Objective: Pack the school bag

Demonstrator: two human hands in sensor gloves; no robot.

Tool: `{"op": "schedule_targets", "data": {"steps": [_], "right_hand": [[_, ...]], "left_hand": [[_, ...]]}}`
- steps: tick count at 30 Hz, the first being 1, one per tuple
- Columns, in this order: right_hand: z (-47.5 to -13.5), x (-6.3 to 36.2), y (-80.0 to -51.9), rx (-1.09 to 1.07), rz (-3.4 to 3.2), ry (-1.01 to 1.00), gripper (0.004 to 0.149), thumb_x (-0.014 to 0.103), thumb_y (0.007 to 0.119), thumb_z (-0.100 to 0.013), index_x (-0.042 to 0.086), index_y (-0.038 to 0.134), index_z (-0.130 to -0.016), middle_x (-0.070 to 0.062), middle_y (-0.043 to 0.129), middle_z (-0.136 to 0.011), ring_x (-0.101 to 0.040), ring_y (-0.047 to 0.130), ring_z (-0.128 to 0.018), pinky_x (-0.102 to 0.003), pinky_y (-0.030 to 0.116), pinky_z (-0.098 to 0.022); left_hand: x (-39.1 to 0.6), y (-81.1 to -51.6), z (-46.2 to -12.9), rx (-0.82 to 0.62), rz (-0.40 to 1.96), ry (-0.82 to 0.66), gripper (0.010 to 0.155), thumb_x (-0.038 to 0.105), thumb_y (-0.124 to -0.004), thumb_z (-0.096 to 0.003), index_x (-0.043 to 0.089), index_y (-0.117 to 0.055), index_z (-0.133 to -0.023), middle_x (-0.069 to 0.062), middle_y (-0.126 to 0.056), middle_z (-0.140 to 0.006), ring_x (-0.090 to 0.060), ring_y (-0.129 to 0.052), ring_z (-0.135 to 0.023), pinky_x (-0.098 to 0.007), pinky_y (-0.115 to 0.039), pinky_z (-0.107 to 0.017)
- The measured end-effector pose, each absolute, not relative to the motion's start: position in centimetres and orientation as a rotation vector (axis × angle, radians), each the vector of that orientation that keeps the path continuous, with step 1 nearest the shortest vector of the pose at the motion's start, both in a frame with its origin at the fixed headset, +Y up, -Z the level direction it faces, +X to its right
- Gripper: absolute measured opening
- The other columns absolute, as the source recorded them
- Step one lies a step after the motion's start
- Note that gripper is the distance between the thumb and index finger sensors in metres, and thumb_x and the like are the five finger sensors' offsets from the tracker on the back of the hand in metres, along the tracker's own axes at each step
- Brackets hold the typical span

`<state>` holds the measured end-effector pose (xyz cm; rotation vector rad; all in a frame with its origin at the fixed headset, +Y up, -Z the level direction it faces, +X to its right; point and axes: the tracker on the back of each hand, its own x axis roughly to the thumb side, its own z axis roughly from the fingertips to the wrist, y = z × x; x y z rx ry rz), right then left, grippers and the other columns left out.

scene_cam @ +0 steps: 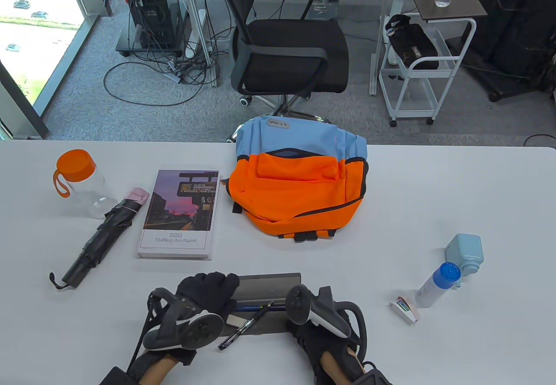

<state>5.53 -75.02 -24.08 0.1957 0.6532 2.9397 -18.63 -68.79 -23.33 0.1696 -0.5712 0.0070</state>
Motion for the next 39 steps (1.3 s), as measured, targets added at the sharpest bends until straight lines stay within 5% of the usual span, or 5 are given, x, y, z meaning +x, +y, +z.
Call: {"op": "schedule_targets", "data": {"steps": [5, 10, 14, 20, 39], "right_hand": [[-24.0, 5.5, -75.0, 0.195, 2.948, 0.65, 0.069, 0.047, 0.07, -0.044, 0.005, 0.055, -0.096, -0.018, 0.076, -0.077, -0.033, 0.085, -0.056, -0.053, 0.074, -0.048], [-23.2, 4.7, -73.5, 0.231, 3.105, 0.526, 0.068, 0.047, 0.072, -0.042, 0.006, 0.064, -0.096, -0.019, 0.084, -0.081, -0.037, 0.092, -0.058, -0.054, 0.078, -0.047], [-21.2, 2.6, -70.1, 0.566, 3.197, -0.009, 0.054, 0.041, 0.076, -0.042, 0.015, 0.076, -0.089, -0.011, 0.091, -0.072, -0.029, 0.096, -0.051, -0.049, 0.083, -0.044], [-19.6, -1.7, -72.7, 1.106, 3.154, 0.069, 0.054, 0.038, 0.079, -0.039, 0.022, 0.074, -0.091, -0.009, 0.08, -0.078, -0.028, 0.088, -0.06, -0.05, 0.078, -0.052], [-21.2, -0.7, -73.7, 0.733, 3.138, 0.022, 0.044, 0.039, 0.079, -0.038, 0.016, 0.092, -0.073, -0.009, 0.092, -0.061, -0.029, 0.094, -0.048, -0.051, 0.081, -0.045]], "left_hand": [[-20.0, -71.1, -25.0, -0.015, 0.099, -0.482, 0.084, 0.051, -0.074, -0.0489, 0.002, -0.054, -0.115, -0.031, -0.067, -0.11, -0.047, -0.083, -0.087, -0.061, -0.075, -0.062], [-19.9, -72.1, -26.3, 0.017, 0.234, -0.443, 0.07, 0.041, -0.081, -0.0471, 0.006, -0.07, -0.107, -0.017, -0.088, -0.093, -0.036, -0.095, -0.074, -0.055, -0.082, -0.056], [-20.0, -72.0, -26.3, 0.059, 0.209, -0.456, 0.053, 0.033, -0.083, -0.0478, 0.009, -0.085, -0.095, -0.008, -0.098, -0.075, -0.03, -0.099, -0.063, -0.052, -0.085, -0.052], [-19.8, -71.3, -25.4, 0.062, 0.216, -0.493, 0.05, 0.035, -0.083, -0.0476, 0.011, -0.089, -0.091, -0.007, -0.098, -0.072, -0.028, -0.1, -0.06, -0.051, -0.086, -0.052], [-18.0, -70.4, -23.8, 0.122, 0.13, -0.615, 0.049, 0.036, -0.085, -0.0461, 0.013, -0.091, -0.089, -0.008, -0.098, -0.071, -0.028, -0.1, -0.06, -0.051, -0.086, -0.052]]}}
